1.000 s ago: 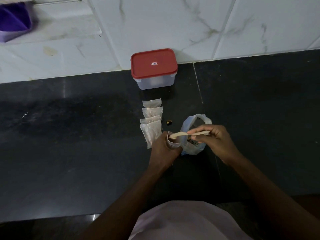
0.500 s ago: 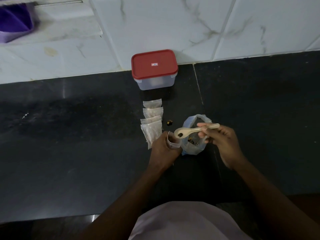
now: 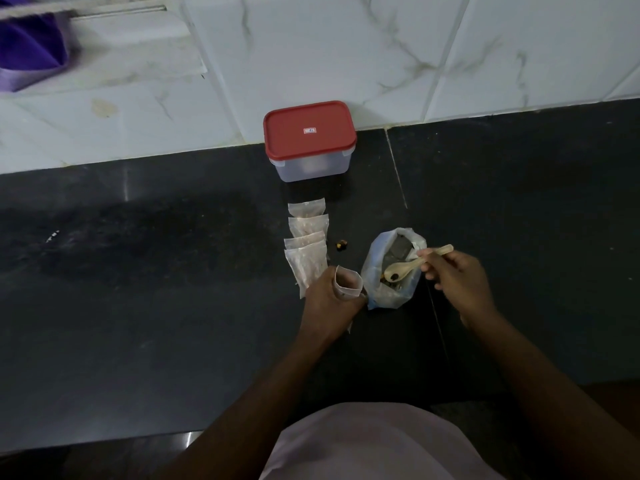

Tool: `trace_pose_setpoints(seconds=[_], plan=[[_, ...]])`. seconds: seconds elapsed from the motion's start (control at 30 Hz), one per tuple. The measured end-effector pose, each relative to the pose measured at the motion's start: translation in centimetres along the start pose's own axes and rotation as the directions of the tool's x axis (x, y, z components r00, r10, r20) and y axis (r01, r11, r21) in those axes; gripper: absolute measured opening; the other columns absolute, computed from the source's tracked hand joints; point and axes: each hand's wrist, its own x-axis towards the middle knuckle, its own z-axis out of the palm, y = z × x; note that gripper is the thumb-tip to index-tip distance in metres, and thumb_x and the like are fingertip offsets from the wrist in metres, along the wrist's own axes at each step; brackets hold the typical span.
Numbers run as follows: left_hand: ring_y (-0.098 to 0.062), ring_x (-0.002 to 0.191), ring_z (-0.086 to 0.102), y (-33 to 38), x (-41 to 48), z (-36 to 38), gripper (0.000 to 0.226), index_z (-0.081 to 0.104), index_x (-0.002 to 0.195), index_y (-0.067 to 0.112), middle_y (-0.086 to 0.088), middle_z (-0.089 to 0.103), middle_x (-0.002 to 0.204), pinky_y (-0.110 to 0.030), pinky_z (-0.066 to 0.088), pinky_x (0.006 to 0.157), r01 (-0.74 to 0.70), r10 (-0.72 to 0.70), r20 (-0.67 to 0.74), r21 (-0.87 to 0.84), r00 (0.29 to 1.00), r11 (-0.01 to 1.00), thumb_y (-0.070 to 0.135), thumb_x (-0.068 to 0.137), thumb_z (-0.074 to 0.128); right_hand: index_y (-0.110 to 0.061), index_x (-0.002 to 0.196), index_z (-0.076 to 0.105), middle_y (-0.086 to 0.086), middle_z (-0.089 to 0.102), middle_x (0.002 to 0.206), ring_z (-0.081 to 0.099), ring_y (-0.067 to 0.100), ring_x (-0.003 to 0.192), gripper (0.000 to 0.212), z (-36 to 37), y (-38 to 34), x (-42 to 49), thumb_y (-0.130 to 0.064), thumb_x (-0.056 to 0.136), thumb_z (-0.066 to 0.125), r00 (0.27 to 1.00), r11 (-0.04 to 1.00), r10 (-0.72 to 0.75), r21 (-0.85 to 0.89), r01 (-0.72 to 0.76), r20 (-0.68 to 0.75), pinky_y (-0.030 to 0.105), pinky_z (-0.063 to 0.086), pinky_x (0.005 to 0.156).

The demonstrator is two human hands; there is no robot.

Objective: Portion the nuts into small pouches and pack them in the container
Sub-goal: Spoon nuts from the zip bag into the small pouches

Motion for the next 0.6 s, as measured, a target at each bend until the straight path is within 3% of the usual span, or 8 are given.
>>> trace_pose_setpoints(seconds=[0.13, 0.2, 0.3, 0.4, 0.47, 0.6], plan=[[0.011, 0.084, 0.063, 0.0, 0.0, -0.1, 0.027, 0.061, 0.097, 0.029, 0.011, 0.067, 0.097, -0.007, 0.049, 0.068, 0.030, -0.032, 0.085, 0.024, 0.996, 0.999, 0.013, 0.085, 0.079, -0.031, 0.098, 0.076, -0.005, 0.075, 0.088, 0.070, 0.012, 0.089, 0.017, 1.3, -0.7, 1.2, -0.041, 0.099, 0.062, 0.996, 0.990, -0.085, -0.115, 0.087, 0.024, 0.035, 0.054, 0.079], [0.006, 0.087, 0.064, -0.1, -0.1, -0.2, 0.027, 0.061, 0.098, 0.030, 0.011, 0.066, 0.099, -0.009, 0.050, 0.067, 0.044, -0.049, 0.125, 0.044, 0.991, 0.998, 0.013, 0.086, 0.079, -0.026, 0.099, 0.077, -0.006, 0.075, 0.089, 0.069, 0.009, 0.091, 0.022, 2.1, -1.3, 1.4, -0.042, 0.099, 0.062, 0.991, 0.979, -0.122, -0.159, 0.129, 0.059, 0.031, 0.054, 0.081], [0.001, 0.090, 0.065, -0.4, -0.2, -0.3, 0.027, 0.063, 0.102, 0.026, 0.011, 0.067, 0.100, -0.013, 0.050, 0.070, 0.073, -0.076, 0.130, 0.028, 0.989, 0.997, 0.014, 0.085, 0.079, -0.023, 0.096, 0.077, -0.007, 0.076, 0.088, 0.071, 0.009, 0.090, 0.024, 3.5, -2.1, 1.5, -0.043, 0.097, 0.065, 0.982, 0.973, -0.140, -0.169, 0.160, 0.124, 0.032, 0.055, 0.084], [0.007, 0.089, 0.065, -0.7, -0.2, -0.6, 0.027, 0.065, 0.108, 0.022, 0.010, 0.069, 0.102, -0.012, 0.050, 0.071, 0.091, -0.091, 0.152, 0.005, 0.984, 0.996, 0.017, 0.085, 0.080, -0.026, 0.098, 0.076, -0.008, 0.077, 0.089, 0.071, 0.011, 0.091, 0.021, 4.2, -2.6, 1.1, -0.044, 0.097, 0.066, 0.972, 0.971, -0.134, -0.172, 0.168, 0.191, 0.036, 0.057, 0.087], [0.011, 0.088, 0.064, -0.8, -0.3, -0.9, 0.025, 0.066, 0.105, 0.022, 0.011, 0.069, 0.100, -0.008, 0.050, 0.069, 0.086, -0.084, 0.152, -0.004, 0.985, 0.996, 0.019, 0.085, 0.081, -0.028, 0.097, 0.076, -0.008, 0.076, 0.088, 0.071, 0.007, 0.089, 0.017, 4.2, -2.7, 0.9, -0.042, 0.097, 0.066, 0.977, 0.972, -0.149, -0.160, 0.174, 0.155, 0.032, 0.057, 0.085], [-0.002, 0.099, 0.065, -0.8, -0.4, -1.6, 0.028, 0.065, 0.107, 0.022, 0.009, 0.068, 0.105, -0.018, 0.053, 0.079, 0.089, -0.087, 0.104, -0.008, 0.991, 0.996, 0.021, 0.084, 0.081, -0.034, 0.101, 0.077, -0.015, 0.076, 0.091, 0.068, -0.005, 0.082, 0.011, 3.3, -2.5, 0.5, -0.030, 0.093, 0.071, 0.990, 0.983, -0.116, -0.133, 0.126, 0.081, 0.023, 0.053, 0.080]])
